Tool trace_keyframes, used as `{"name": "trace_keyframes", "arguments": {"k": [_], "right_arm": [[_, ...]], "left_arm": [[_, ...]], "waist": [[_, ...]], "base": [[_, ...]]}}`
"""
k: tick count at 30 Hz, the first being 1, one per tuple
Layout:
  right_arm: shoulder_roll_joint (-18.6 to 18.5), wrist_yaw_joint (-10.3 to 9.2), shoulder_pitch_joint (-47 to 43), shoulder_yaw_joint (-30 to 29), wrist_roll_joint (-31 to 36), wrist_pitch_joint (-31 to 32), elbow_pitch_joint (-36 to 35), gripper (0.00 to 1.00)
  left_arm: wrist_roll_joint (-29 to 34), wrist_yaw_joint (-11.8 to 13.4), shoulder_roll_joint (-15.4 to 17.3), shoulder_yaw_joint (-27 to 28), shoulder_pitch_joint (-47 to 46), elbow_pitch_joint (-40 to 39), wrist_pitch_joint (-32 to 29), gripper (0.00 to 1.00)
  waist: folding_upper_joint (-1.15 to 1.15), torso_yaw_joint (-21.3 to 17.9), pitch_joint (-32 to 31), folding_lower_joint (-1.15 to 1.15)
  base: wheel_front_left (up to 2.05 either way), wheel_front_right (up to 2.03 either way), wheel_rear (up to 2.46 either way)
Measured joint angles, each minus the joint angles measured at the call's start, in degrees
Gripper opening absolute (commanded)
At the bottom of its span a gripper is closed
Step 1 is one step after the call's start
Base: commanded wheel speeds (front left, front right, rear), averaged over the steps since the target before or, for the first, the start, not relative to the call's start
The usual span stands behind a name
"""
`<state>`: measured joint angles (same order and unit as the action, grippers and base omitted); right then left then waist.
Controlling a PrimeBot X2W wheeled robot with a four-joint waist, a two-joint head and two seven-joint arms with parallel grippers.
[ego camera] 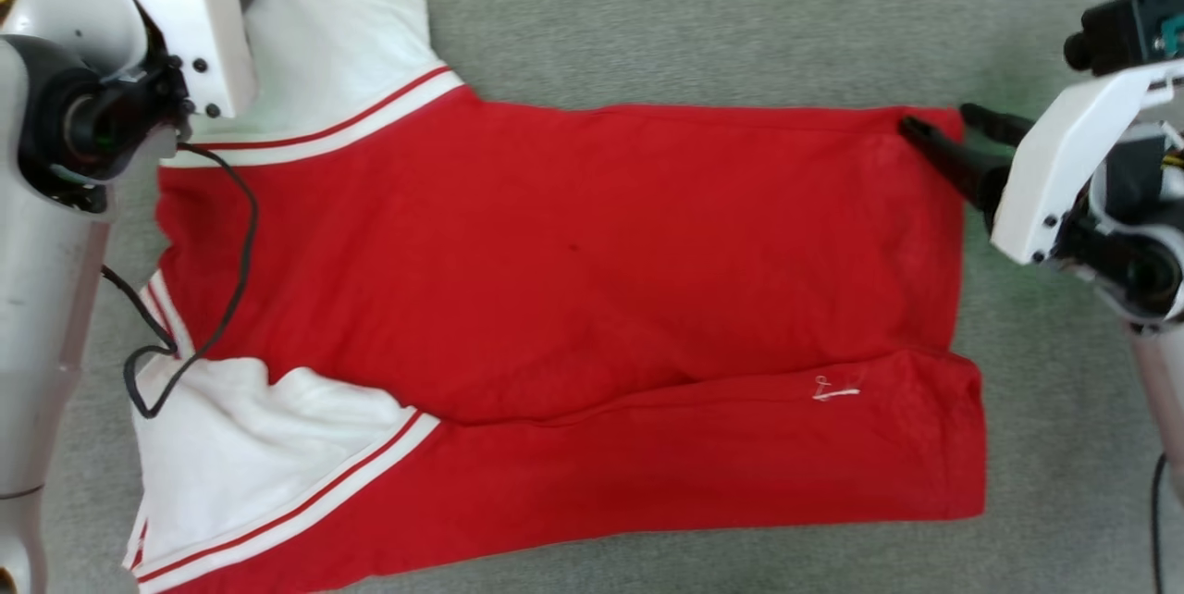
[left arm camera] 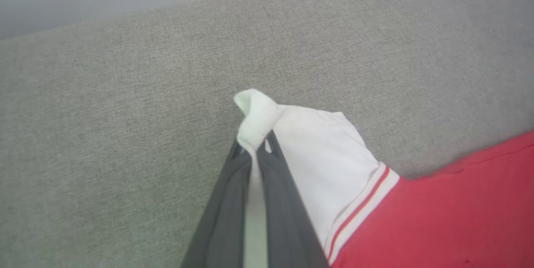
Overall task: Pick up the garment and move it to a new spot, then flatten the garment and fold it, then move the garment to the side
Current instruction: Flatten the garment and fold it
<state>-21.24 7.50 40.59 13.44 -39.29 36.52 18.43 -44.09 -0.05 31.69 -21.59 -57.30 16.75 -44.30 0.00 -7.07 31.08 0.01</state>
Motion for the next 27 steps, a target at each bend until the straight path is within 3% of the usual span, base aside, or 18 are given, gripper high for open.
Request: {"name": "trace_keyframes", "arguments": {"k": [2,3,4,5,12,20,27], "right_arm": [[-0.34,0.0,1.42,0.34,0.0,2.74,1.77,1.0],[-0.46,0.01,2.03,0.53,-0.01,4.36,2.4,0.95],[-0.6,0.02,2.58,0.54,-0.08,5.83,2.99,0.37],[-0.69,0.01,2.98,0.55,-0.07,7.14,3.39,0.0],[-1.0,0.0,3.74,0.69,2.23,10.78,3.5,0.0],[-1.78,0.0,1.46,-2.02,6.01,3.23,-2.43,0.0],[-1.25,0.0,-8.6,-5.9,6.59,0.98,-5.56,0.0]], "left_arm": [[0.01,-0.47,-0.32,-0.34,0.03,-0.22,0.71,0.0],[0.02,-0.57,-0.53,-0.43,0.07,-0.29,1.1,0.0],[0.02,-0.8,-0.65,-0.44,0.21,-0.31,1.45,0.0],[0.02,-0.92,-0.75,-0.47,0.4,-0.33,1.82,0.0],[0.05,-1.32,-1.1,-0.33,1.4,0.54,4.75,0.0],[-0.85,-1.37,-1.21,2.27,6.41,0.23,11.94,0.0],[-2.12,0.66,-0.9,4.92,19.51,-5.19,18.89,0.0]], "waist": [[0.0,0.92,0.26,0.0],[0.0,1.32,0.33,0.0],[0.0,1.67,0.35,-0.01],[0.0,1.97,0.34,-0.01],[0.0,3.23,-0.63,-0.01],[0.0,4.55,-4.55,-0.01],[0.0,6.1,-10.44,-0.01]], "base": [[0.0,0.0,0.0],[0.0,0.0,0.0],[0.0,0.0,0.0],[0.0,0.0,0.0],[0.0,0.0,0.0],[0.0,0.0,0.0],[0.0,0.0,0.0]]}}
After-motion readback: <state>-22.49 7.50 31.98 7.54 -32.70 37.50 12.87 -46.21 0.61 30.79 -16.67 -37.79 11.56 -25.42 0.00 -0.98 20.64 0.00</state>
